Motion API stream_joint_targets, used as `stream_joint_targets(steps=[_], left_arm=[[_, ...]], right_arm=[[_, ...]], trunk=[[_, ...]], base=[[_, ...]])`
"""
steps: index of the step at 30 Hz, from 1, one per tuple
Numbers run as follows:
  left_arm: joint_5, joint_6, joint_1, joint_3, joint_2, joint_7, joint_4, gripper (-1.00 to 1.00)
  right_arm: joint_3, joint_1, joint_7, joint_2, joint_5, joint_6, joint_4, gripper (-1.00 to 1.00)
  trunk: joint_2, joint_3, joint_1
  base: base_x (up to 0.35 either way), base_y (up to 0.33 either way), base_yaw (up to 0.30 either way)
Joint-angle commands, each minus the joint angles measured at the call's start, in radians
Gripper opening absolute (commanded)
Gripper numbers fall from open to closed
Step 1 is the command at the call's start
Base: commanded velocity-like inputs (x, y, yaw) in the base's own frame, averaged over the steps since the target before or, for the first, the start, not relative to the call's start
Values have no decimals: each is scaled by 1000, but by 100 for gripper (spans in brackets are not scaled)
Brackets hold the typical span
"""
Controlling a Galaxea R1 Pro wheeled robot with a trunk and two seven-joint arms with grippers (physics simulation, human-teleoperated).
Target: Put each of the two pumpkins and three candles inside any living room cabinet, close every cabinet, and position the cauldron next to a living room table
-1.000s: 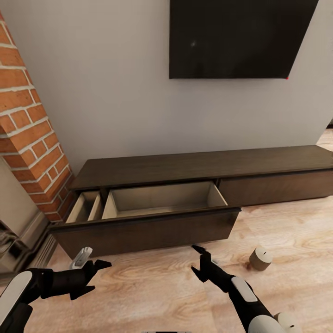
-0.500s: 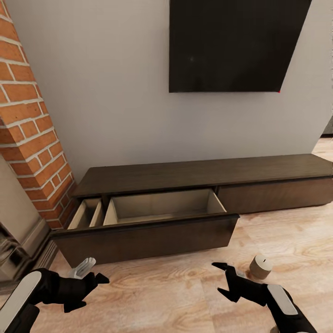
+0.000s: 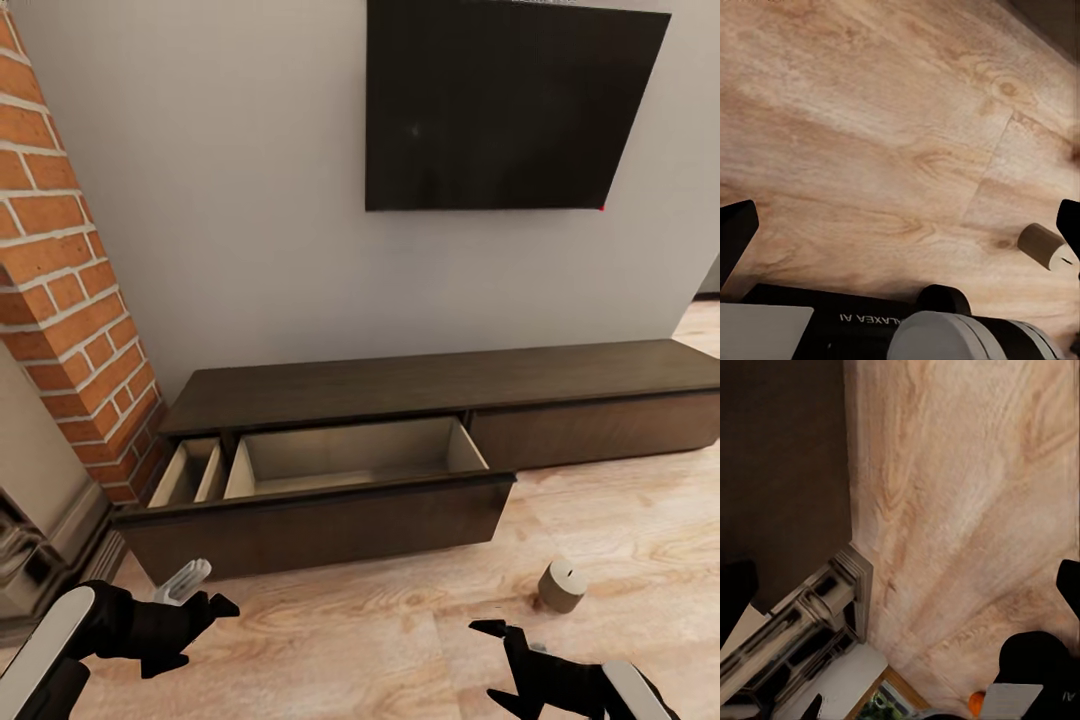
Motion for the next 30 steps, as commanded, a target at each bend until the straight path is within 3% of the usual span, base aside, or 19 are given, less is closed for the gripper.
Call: stream_joint_targets(steps=[1, 4, 8, 10, 15, 18, 28, 30], left_arm=[[9, 3, -1, -1, 0, 10, -1, 100], [9, 3, -1, -2, 0, 10, -1, 100], [9, 3, -1, -3, 0, 10, -1, 100], [9, 3, -1, -4, -2, 10, -1, 100], [8, 3, -1, -16, -3, 10, -1, 100], [8, 3, -1, -19, -2, 9, -1, 100], [8, 3, -1, -20, -2, 9, -1, 100], [8, 3, -1, -20, -3, 10, -1, 100]], right_arm=[[-3, 5, 5, 1, 9, 5, -1, 100], [12, 10, 4, 3, 15, 5, -7, 100], [68, 14, 3, 8, 31, 5, -11, 100], [97, 15, 5, 12, 38, -36, -12, 100], [224, 16, 10, 12, 73, -134, -13, 100], [265, 16, 14, 13, 80, -152, -14, 100], [275, 16, 14, 15, 83, -159, -14, 100], [276, 16, 14, 15, 83, -214, -11, 100]], trunk=[[7, 2, -4], [28, 12, -16], [56, 24, -31], [70, 31, -39], [105, 46, -58], [126, 56, -69], [196, 87, -108], [210, 93, -115]], base=[[0, 0, 0], [0, 0, 0], [0, 0, 0], [0, 0, 0], [0, 0, 0], [0, 0, 0], [0, 0, 0], [0, 0, 0]])
